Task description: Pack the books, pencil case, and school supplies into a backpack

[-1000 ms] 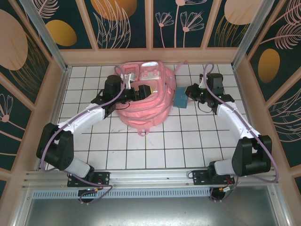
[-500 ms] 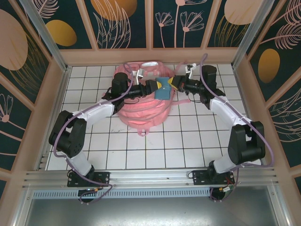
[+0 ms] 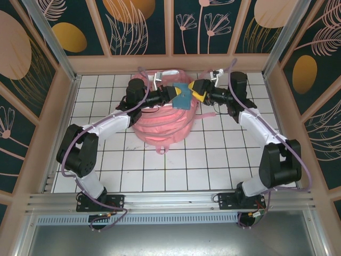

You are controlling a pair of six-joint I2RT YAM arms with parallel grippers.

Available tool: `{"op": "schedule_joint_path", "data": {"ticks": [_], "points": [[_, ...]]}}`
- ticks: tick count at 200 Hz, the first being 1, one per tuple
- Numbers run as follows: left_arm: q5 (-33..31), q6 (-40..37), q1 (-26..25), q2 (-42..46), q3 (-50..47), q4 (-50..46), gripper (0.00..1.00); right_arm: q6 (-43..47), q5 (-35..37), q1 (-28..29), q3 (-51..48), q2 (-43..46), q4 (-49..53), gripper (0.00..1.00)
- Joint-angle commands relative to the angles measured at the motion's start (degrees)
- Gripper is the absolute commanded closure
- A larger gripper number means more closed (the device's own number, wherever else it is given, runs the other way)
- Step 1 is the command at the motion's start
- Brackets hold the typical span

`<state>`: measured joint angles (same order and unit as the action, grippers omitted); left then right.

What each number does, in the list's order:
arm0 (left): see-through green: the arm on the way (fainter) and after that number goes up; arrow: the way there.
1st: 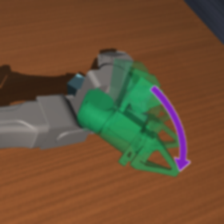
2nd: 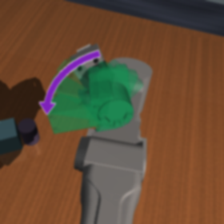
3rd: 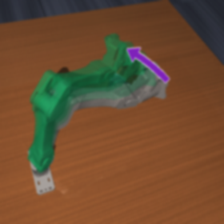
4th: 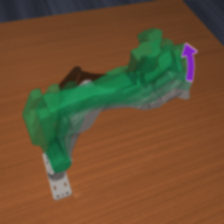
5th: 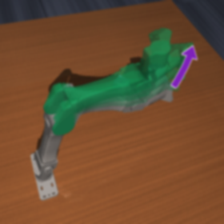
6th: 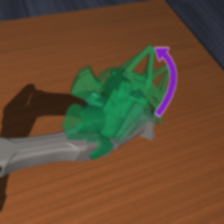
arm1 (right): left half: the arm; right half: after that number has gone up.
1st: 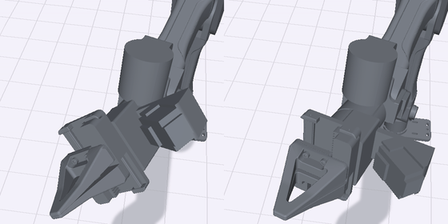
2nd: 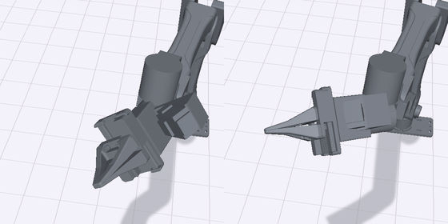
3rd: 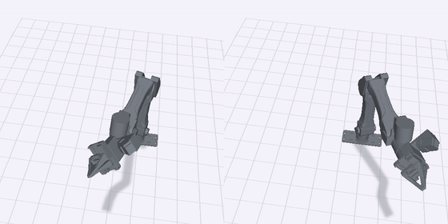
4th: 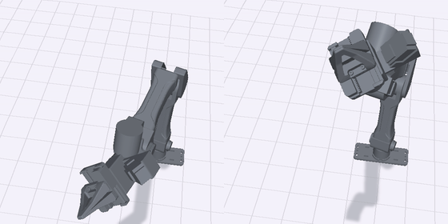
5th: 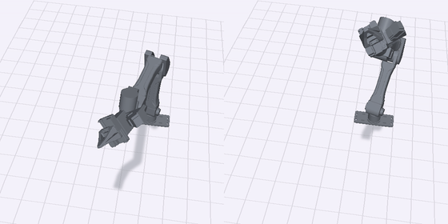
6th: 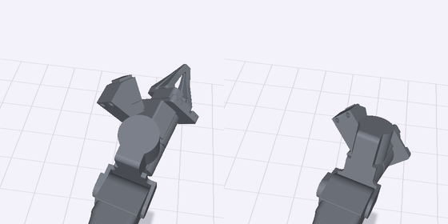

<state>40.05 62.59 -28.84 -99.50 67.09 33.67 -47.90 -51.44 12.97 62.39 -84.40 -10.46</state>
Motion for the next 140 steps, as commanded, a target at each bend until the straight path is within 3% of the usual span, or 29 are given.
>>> {"op": "schedule_joint_path", "data": {"ticks": [1,22,48,67,100,117,126,140], "points": [[-4.2,6.0,0.2,0.9,0.2,5.2,0.93,2.7,2.4,-0.1,-5.0,4.4,-2.1,0.14],[-5.3,11.3,0.3,1.0,-1.2,10.9,0.94,-1.5,-0.7,1.0,-9.9,5.6,-10.0,0.10],[-5.7,15.0,0.3,1.0,-1.8,14.2,0.93,-5.3,-2.3,3.0,-11.1,5.1,-16.3,0.13],[-5.7,15.9,0.3,0.9,-2.5,14.8,0.92,-7.9,-1.6,4.3,-10.8,3.9,-21.1,0.28],[-6.3,15.8,0.3,1.0,-3.6,14.0,0.91,-13.7,-0.4,5.0,-10.5,0.8,-29.0,0.43],[-6.6,16.1,0.3,1.0,-3.9,13.9,0.89,-16.0,-0.5,5.2,-10.5,-0.4,-32.0,0.62],[-6.9,15.9,0.5,0.9,-3.9,13.3,0.81,-15.8,-0.3,5.3,-10.3,-0.7,-31.3,0.75],[-7.4,14.2,0.9,2.9,-4.2,10.0,0.60,-12.2,2.2,5.3,-9.8,0.0,-24.6,0.84]]}}
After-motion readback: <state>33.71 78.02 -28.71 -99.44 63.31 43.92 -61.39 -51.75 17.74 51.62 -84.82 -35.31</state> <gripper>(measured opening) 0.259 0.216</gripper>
